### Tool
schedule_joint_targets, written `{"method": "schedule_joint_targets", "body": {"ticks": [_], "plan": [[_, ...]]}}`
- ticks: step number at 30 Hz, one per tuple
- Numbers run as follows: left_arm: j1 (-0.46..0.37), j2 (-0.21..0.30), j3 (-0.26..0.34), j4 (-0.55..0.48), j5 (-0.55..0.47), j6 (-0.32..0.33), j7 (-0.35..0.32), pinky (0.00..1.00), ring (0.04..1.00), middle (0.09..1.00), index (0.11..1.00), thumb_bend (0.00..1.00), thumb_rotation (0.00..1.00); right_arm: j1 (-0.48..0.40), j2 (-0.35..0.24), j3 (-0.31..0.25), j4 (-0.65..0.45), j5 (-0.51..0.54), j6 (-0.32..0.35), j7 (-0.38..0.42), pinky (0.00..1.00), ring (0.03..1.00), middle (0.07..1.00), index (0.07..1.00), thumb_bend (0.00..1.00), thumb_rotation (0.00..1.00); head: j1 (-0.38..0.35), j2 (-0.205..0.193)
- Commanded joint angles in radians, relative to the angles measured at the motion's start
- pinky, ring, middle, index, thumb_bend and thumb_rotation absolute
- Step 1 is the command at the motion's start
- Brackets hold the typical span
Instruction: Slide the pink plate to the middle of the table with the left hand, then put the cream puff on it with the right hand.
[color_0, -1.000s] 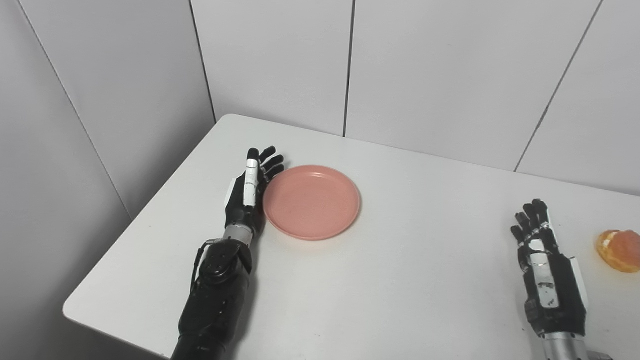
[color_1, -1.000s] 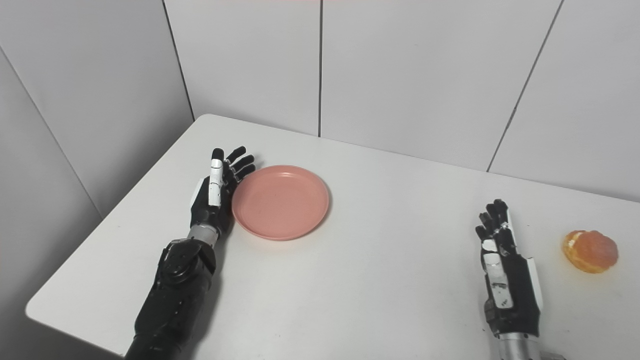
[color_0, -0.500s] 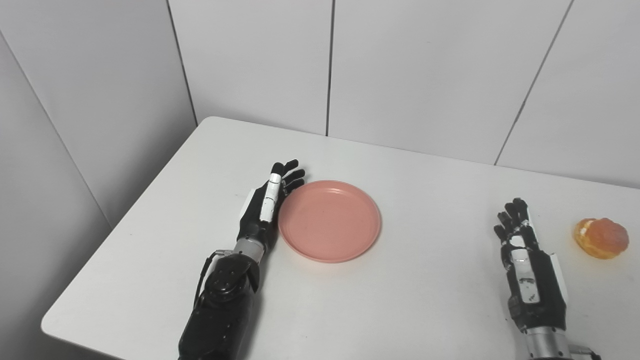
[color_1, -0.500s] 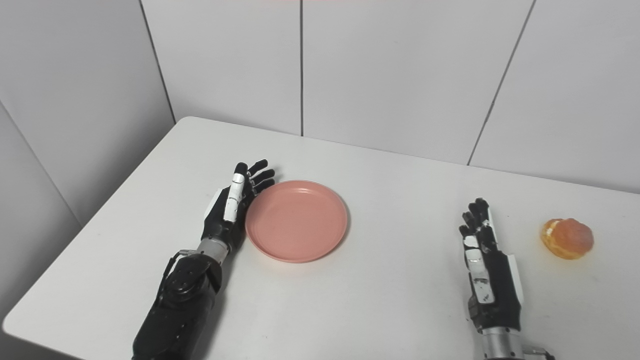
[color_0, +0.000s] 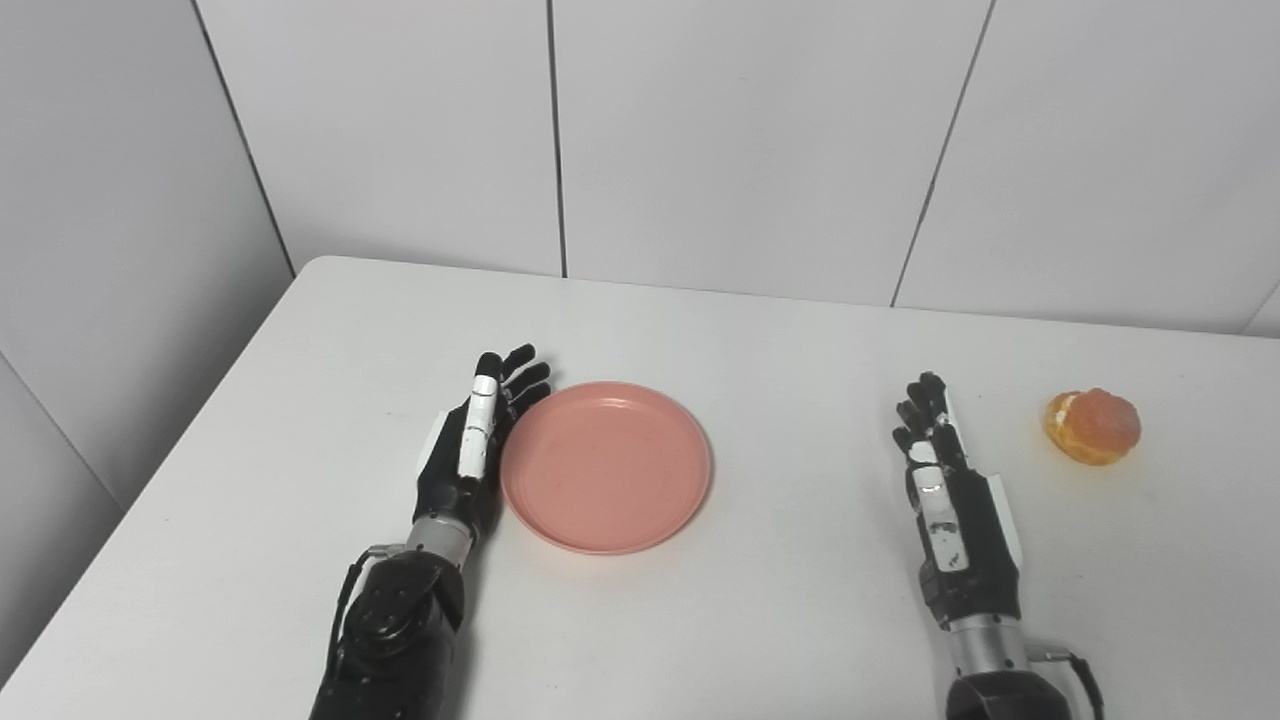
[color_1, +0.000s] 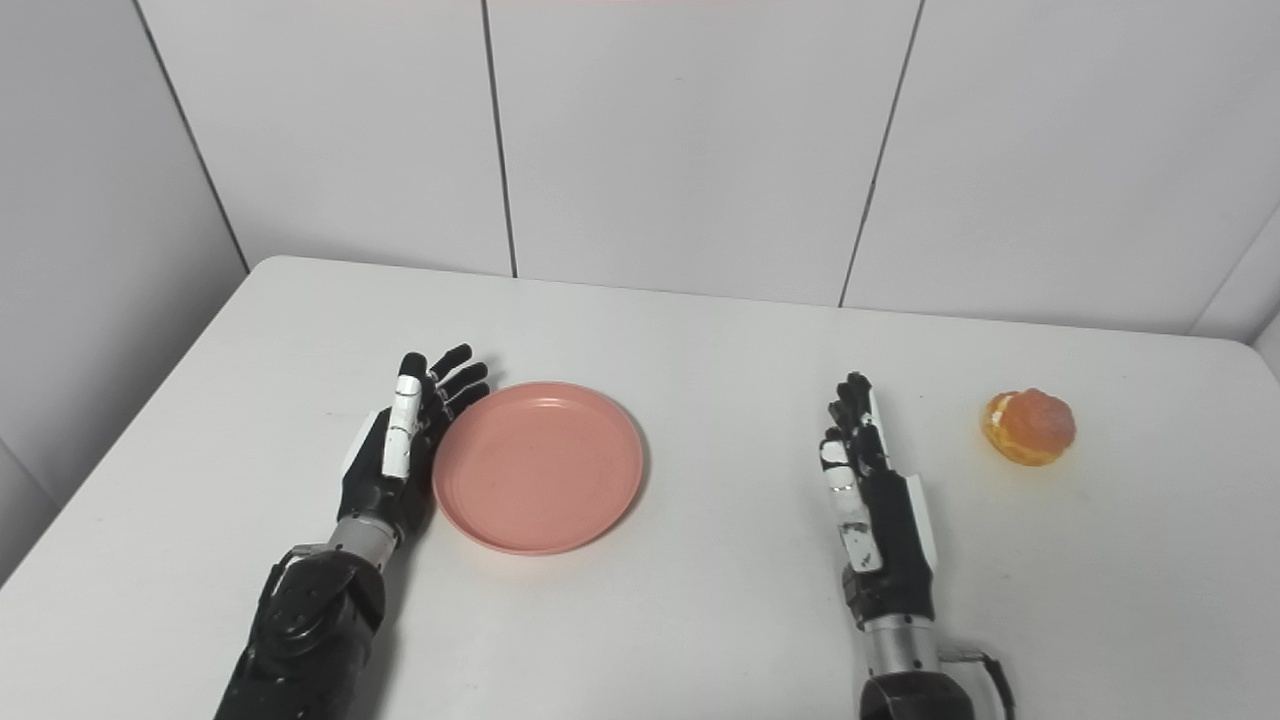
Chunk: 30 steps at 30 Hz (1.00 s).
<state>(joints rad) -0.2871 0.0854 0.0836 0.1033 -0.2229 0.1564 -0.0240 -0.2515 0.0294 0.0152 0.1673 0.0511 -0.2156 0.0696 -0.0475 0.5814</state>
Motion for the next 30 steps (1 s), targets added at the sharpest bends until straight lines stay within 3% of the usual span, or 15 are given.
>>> {"method": "schedule_joint_targets", "body": {"ticks": [1,8,12,17,25,30], "plan": [[0.017,-0.013,-0.021,-0.016,-0.013,0.008,-0.043,0.91,0.882,0.868,0.856,0.68,1.00,0.031,0.024,0.011,0.025,-0.010,0.012,-0.015,1.00,0.981,0.987,0.997,0.60,0.86,-0.006,0.005],[0.063,-0.030,-0.059,-0.057,-0.006,0.000,-0.063,0.90,0.897,0.886,0.870,0.66,1.00,0.032,0.051,0.023,0.002,-0.031,0.044,-0.041,1.00,0.977,0.973,0.984,0.60,0.85,-0.056,0.019],[0.091,-0.033,-0.075,-0.096,-0.018,0.025,-0.079,0.92,0.911,0.896,0.879,0.66,1.00,0.032,0.063,0.030,-0.013,-0.039,0.072,-0.053,1.00,0.975,0.967,0.976,0.60,0.83,-0.118,0.030],[0.111,-0.039,-0.083,-0.124,-0.016,0.030,-0.088,0.92,0.910,0.890,0.871,0.64,1.00,0.029,0.076,0.036,-0.028,-0.046,0.101,-0.070,1.00,0.985,0.970,0.974,0.59,0.81,-0.131,0.045],[0.146,-0.098,-0.097,-0.135,0.015,-0.004,-0.067,0.90,0.889,0.869,0.842,0.69,1.00,0.025,0.075,0.033,-0.036,-0.039,0.098,-0.073,1.00,0.986,0.964,0.969,0.59,0.81,-0.121,0.065],[0.163,-0.101,-0.114,-0.152,0.017,-0.010,-0.086,0.93,0.916,0.901,0.874,0.72,1.00,0.028,0.075,0.031,-0.043,-0.035,0.104,-0.074,0.99,0.958,0.953,0.961,0.60,0.79,-0.116,0.070]]}}
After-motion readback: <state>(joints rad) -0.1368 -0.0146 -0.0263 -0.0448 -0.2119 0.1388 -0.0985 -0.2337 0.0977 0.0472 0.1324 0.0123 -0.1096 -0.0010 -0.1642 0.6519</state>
